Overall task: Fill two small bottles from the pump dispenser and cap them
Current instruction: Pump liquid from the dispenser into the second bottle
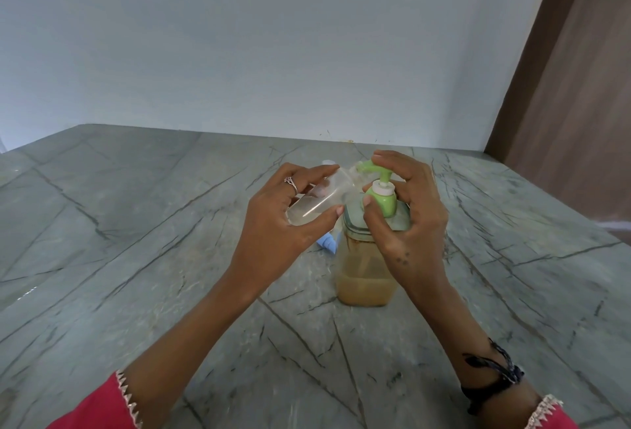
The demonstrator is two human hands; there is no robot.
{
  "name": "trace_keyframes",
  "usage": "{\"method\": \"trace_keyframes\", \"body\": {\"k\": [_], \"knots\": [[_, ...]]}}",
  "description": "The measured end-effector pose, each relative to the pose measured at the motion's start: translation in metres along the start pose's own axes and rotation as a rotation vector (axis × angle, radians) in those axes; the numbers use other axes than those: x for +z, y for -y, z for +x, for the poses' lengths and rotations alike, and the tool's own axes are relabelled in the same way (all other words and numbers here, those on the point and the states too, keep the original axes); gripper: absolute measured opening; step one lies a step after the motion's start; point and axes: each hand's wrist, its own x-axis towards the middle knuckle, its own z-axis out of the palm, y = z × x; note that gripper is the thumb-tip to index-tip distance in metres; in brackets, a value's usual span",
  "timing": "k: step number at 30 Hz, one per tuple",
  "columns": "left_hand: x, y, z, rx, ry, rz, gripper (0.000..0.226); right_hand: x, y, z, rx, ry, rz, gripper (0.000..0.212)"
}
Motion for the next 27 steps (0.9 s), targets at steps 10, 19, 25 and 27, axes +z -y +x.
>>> {"method": "trace_keyframes", "body": {"k": [10,19,25,27], "knots": [[0.0000,0.0007,-0.0027,-0.003,0.014,-0.002,0.041,0.0004,-0.0017,0.0045,-0.020,-0.028,-0.080,0.025],[-0.0002,0.0020,-0.0025,0.018,0.015,0.006,0.042,-0.0001,0.0000,0.0032,-0.015,-0.018,-0.047,0.035],[0.0019,-0.0002,-0.0001,0.007,-0.004,-0.014,0.038,-0.0009,-0.0027,0.0024,-0.001,0.009,-0.048,0.027],[0.0020,0.0005,0.0000,0.011,-0.006,-0.006,0.038,-0.0011,-0.0033,0.0027,0.001,0.003,-0.060,0.026]]}}
